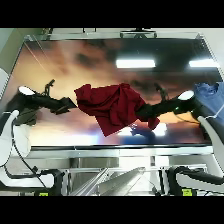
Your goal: Fold the shirts.
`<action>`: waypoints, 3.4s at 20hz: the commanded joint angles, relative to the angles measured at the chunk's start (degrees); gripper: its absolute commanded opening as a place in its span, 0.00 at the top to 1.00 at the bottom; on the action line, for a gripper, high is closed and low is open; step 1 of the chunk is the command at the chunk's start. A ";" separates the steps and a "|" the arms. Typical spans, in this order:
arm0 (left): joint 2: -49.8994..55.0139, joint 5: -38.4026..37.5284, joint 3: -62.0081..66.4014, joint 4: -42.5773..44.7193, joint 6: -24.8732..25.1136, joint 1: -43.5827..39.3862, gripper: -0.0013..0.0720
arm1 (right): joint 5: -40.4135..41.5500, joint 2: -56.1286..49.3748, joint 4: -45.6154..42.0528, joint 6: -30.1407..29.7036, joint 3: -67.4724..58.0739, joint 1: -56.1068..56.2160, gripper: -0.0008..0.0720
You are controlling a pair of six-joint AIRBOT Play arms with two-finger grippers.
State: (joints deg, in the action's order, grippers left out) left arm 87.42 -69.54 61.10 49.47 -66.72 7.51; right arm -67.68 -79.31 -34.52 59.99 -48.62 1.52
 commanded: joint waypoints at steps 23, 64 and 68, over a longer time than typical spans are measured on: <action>-5.20 -1.25 12.74 -10.49 3.80 -8.31 0.95 | 1.97 6.82 16.41 -3.89 -6.67 3.41 0.97; 27.54 -16.20 49.99 -16.04 9.60 18.08 0.58 | -10.60 -19.45 5.31 3.93 -40.50 -14.25 0.68; 27.58 -14.43 45.53 -5.81 10.34 14.36 0.58 | -14.73 -9.81 -4.72 6.21 -25.18 -17.51 0.68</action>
State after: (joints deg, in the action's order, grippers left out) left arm 114.69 -85.17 108.12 36.12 -56.49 23.51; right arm -76.69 -95.20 -31.18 63.05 -82.70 -13.19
